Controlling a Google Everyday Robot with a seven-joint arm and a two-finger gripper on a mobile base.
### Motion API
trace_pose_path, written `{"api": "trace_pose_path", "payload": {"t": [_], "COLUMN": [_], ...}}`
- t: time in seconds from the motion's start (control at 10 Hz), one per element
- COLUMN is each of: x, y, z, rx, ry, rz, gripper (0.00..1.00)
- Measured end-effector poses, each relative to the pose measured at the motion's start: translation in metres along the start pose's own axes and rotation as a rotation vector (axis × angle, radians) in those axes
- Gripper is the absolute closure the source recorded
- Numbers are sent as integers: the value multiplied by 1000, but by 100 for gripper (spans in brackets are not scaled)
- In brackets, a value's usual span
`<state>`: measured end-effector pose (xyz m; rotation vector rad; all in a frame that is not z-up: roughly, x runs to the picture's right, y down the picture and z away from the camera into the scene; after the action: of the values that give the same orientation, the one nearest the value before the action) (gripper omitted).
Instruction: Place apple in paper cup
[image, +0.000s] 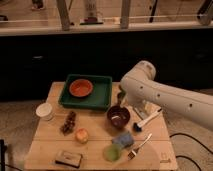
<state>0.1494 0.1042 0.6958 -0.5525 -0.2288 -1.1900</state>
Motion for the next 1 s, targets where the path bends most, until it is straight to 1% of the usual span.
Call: {"api": "trace_pose_path", "payload": {"t": [0.5,1.0], "x": [-8,-18], "y": [-19,-40], "z": [-2,-4], "rx": [27,47], "ry": [-9,-20], "rz": [-85,-168], "gripper": [20,20]}}
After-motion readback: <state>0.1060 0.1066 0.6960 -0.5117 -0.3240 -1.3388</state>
